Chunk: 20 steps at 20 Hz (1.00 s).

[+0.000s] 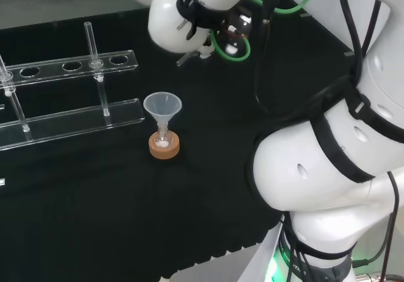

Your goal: Pour all the NaCl from the weighing funnel into the round-bottom flask.

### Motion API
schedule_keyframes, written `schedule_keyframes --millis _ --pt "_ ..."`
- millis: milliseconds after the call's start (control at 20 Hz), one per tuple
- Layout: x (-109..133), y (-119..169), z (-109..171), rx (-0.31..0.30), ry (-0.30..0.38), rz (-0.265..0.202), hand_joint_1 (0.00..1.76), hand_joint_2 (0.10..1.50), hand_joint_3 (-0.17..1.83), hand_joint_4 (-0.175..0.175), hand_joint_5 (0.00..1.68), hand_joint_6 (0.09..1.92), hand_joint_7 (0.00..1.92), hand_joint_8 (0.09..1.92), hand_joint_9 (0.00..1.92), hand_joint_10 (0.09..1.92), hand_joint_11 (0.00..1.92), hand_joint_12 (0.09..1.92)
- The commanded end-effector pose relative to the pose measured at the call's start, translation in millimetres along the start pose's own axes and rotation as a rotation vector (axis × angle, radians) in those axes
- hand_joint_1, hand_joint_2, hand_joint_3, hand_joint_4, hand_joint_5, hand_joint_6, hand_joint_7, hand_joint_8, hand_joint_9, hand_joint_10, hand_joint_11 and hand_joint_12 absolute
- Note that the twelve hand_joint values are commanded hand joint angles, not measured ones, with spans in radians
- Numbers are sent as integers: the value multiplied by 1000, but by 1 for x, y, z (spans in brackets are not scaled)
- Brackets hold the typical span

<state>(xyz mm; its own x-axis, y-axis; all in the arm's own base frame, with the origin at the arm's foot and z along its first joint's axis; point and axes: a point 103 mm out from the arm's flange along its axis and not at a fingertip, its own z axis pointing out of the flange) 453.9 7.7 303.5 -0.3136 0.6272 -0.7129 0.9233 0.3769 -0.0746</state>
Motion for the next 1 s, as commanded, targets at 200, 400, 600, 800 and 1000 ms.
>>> schedule_keyframes --millis 200,400,600,800,1000 --pt "-32 15 40 22 113 117 1129 650 594 175 1393 411 1752 87 1148 147 127 1501" --pt "-29 17 61 68 163 163 1128 650 594 175 1391 413 1752 87 1148 147 128 1501" --pt "-23 14 74 101 213 179 1128 650 594 175 1390 416 1752 87 1149 147 130 1501" --pt "-20 18 77 110 223 172 1128 651 594 175 1389 418 1752 87 1149 147 130 1500" --pt "-23 19 83 105 227 155 1128 651 593 175 1388 421 1752 87 1150 147 131 1500"
